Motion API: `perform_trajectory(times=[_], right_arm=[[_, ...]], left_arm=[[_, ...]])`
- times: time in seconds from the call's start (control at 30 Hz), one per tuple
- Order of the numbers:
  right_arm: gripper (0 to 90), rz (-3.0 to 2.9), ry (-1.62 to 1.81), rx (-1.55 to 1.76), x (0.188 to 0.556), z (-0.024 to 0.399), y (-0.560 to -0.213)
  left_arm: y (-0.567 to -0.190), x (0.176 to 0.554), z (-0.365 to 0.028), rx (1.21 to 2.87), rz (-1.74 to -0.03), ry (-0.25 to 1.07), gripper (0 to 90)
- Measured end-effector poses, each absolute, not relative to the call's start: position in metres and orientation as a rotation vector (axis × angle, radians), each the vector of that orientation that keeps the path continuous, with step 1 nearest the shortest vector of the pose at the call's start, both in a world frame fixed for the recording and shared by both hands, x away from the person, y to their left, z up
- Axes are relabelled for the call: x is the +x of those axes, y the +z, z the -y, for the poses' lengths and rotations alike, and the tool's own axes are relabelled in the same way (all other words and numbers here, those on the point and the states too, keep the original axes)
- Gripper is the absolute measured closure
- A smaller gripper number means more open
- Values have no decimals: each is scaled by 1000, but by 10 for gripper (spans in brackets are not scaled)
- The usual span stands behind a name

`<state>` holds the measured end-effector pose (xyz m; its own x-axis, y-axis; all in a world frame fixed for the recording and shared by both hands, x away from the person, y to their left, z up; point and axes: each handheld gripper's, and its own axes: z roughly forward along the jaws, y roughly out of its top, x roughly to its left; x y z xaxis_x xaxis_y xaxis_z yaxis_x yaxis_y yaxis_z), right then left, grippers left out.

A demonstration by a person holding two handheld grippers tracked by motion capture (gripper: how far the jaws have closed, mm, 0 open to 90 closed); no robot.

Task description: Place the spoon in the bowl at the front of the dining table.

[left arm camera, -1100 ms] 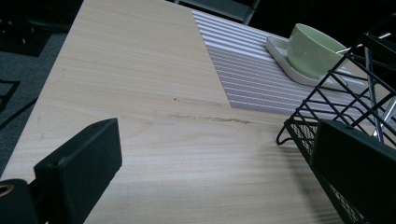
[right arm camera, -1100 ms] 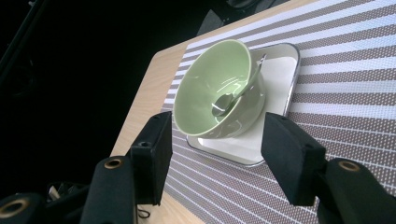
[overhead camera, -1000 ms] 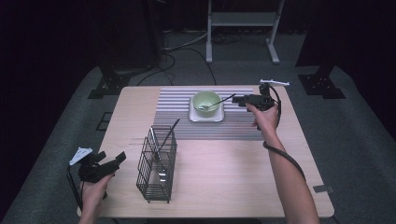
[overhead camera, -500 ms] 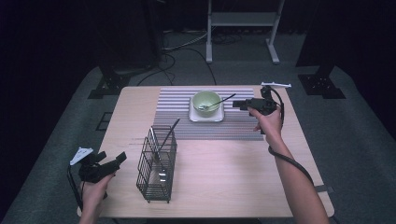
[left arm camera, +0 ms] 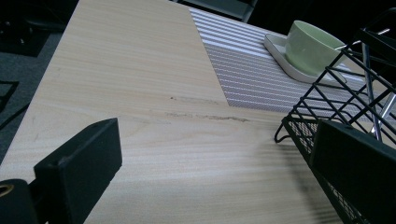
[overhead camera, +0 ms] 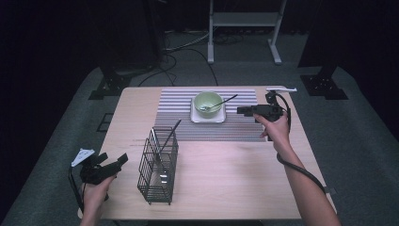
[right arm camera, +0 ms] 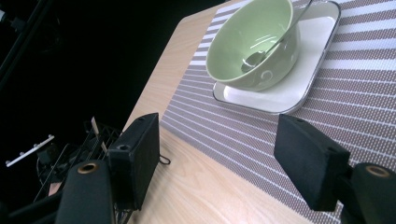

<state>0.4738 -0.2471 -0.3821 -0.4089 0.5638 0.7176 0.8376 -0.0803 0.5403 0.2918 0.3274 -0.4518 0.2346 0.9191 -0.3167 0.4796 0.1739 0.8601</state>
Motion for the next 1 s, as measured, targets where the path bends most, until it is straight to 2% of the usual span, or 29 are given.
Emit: perform_trajectory(times=[1.0], right_arm=[[287, 1984, -1437, -1435, 438, 245, -392]], left_arm=[[-451, 291, -326, 1466, -1397, 534, 10]])
